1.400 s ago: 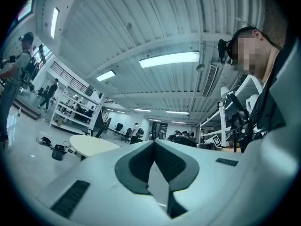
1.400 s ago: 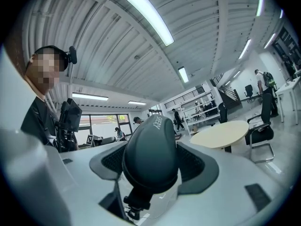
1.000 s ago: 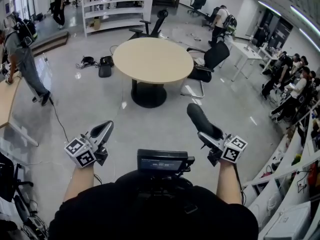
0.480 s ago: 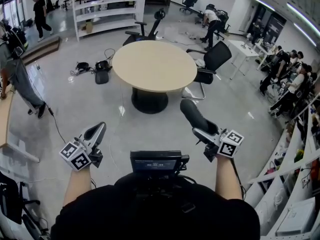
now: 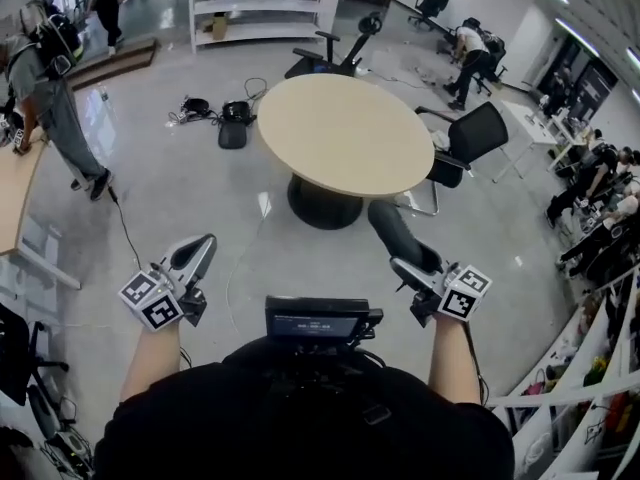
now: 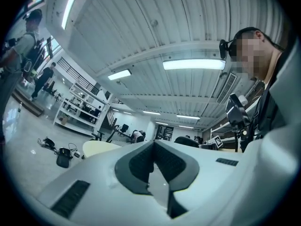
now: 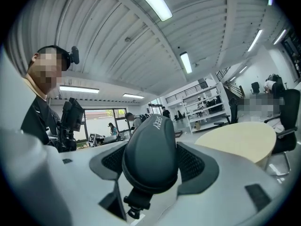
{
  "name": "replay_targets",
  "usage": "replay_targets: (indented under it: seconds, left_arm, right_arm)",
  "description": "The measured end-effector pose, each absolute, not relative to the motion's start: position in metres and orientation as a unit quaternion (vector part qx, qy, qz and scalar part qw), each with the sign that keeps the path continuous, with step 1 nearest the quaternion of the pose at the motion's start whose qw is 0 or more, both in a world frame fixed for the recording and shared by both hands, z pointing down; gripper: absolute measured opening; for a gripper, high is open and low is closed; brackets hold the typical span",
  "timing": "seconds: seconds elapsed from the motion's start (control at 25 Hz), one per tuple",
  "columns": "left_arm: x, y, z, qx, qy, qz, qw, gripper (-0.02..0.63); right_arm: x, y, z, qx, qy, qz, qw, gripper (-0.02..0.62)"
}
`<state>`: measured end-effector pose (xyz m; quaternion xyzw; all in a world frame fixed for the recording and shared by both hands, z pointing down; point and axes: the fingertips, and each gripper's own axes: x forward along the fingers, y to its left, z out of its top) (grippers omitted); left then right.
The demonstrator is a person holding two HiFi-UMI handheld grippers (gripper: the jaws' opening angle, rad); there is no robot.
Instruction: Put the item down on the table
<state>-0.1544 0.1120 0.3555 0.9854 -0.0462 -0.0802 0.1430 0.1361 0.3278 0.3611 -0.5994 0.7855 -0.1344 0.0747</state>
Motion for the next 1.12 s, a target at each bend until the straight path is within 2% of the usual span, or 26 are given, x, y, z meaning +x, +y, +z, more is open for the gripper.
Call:
replay_targets:
  seconds: [0.2,0.48,0.72,0.92,1.12]
  left_arm:
    - [-0.142,0.045,0.356,0.979,-0.128,-0.084,0.132,0.002]
    - [-0.073,0.02,0.353,0.963,-0.222,-0.098,0.118,0.002]
    - [-0.058,0.006,0.365,0.953,-0.275,-0.061,0.112,0.002]
    - [-0.081,-0.044,0.373,0.94,-0.306,-0.078,0.128,0.002]
    - [-0.124,-0.127,0.378,0.939,-0.299,-0.097,0.14,0.002]
  right_arm:
    - [0.184,0.215,0.374,-0.541,0.826,-0.142,0.074,0.325]
    - [0.267,0.108,0.368,-0.443,0.887,-0.123,0.056,0.325]
    - [0.277,0.037,0.38,-0.382,0.912,-0.143,0.048,0.325]
    - [0.262,-0.026,0.395,-0.36,0.919,-0.155,0.036,0.325]
    - [0.216,-0.104,0.382,-0.364,0.92,-0.144,0.026,0.325]
